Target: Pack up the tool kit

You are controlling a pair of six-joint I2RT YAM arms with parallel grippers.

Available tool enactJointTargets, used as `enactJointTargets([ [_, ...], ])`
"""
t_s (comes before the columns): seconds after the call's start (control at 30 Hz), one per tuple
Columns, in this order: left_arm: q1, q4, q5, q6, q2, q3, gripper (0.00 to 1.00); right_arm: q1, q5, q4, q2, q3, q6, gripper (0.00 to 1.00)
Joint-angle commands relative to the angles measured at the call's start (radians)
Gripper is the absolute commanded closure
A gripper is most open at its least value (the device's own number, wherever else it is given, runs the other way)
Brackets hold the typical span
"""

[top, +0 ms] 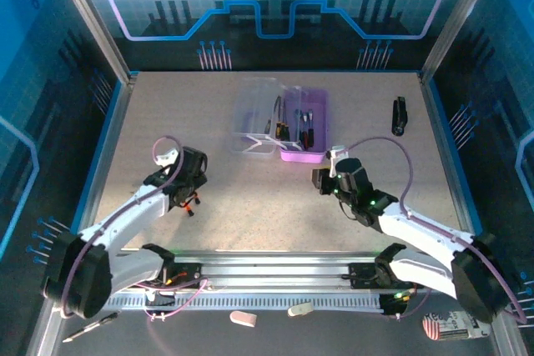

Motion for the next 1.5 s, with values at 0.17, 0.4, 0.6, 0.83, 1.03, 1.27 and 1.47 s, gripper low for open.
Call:
enactJointTargets([
  [0.17,0.042,-0.158,0.037,0.102,0.239,0.183,0.49,-0.009,0.083,0.115,-0.026,-0.022,0.018,0.57],
  [0.4,0.058,-0.157,0.077,0.147,0.357,0.215,0.41,-0.010,0.021,0.153,0.049,-0.006,0.037,0.40],
  [0.6,0.076,-0.157,0.090,0.152,0.403,0.219,0.40,-0.009,-0.006,0.172,0.082,0.000,0.041,0.36],
  [0.83,0.092,-0.124,0.135,0.165,0.433,0.205,0.49,-0.010,-0.007,0.176,0.098,0.005,0.045,0.35],
  [1.03,0.092,-0.097,0.150,0.175,0.439,0.199,0.53,-0.010,-0.018,0.176,0.102,0.008,0.051,0.35],
  [1.27,0.090,-0.086,0.159,0.198,0.425,0.200,0.67,-0.009,-0.024,0.173,0.101,0.011,0.047,0.39],
  [1.47,0.090,-0.031,0.214,0.215,0.391,0.160,0.74,-0.009,-0.054,0.176,0.107,0.016,0.053,0.44],
])
